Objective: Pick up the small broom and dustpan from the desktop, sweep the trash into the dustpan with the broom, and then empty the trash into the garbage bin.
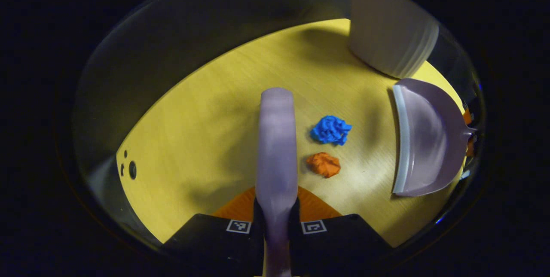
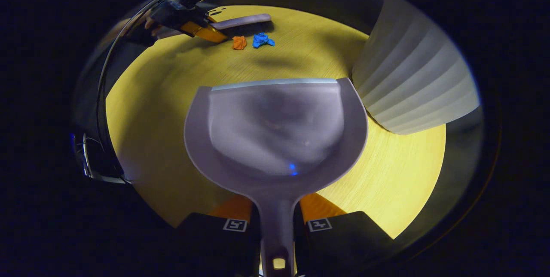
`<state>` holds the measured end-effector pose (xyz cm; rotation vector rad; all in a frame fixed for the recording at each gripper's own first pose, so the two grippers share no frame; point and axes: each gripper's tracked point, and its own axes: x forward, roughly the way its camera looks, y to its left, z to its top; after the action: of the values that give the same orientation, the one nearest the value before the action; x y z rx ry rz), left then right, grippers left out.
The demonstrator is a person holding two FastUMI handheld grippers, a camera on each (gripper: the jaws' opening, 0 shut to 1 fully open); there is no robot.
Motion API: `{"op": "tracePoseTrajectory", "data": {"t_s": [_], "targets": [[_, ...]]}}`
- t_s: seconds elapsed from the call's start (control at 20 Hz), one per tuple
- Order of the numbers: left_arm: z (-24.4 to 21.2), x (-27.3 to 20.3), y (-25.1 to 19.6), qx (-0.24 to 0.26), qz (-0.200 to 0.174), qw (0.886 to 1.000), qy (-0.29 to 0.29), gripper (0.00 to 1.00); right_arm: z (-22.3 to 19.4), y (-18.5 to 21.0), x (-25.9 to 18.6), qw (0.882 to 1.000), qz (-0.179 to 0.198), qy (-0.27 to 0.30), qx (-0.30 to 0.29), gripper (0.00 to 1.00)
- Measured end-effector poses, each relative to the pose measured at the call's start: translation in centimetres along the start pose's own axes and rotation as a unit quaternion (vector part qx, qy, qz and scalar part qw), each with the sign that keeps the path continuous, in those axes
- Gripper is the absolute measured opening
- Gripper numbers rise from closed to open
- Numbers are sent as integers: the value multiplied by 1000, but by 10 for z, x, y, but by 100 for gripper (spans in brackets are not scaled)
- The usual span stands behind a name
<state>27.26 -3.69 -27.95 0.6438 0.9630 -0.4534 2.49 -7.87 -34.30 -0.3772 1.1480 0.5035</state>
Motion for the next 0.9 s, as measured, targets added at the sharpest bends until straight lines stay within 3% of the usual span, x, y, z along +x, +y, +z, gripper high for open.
{"op": "tracePoseTrajectory", "data": {"t_s": [0.05,0.1,0.25,0.55,0.65,0.7,0.75,0.9], "targets": [[0,1,-10,8,-11,1000,4,28,0,0,0,1000,3,-1,-5,36],[3,1,-17,14,-21,1000,4,28,0,1,1,1000,9,-1,-9,40],[5,0,-44,13,-54,998,12,28,-2,0,-4,1000,25,-2,-19,36],[-2,-18,-123,40,-156,986,34,28,-2,-2,-8,999,19,-11,-47,36],[-3,-20,-153,25,-178,983,37,28,-3,-4,-3,998,11,-17,-60,40],[-4,-21,-166,10,-187,982,38,28,-5,-5,-2,998,4,-17,-63,36],[-5,-28,-180,-4,-204,978,37,27,-6,-3,-3,998,2,-17,-61,40],[-9,-41,-196,-28,-231,972,32,28,-5,-6,-2,998,-3,-22,-58,36]]}}
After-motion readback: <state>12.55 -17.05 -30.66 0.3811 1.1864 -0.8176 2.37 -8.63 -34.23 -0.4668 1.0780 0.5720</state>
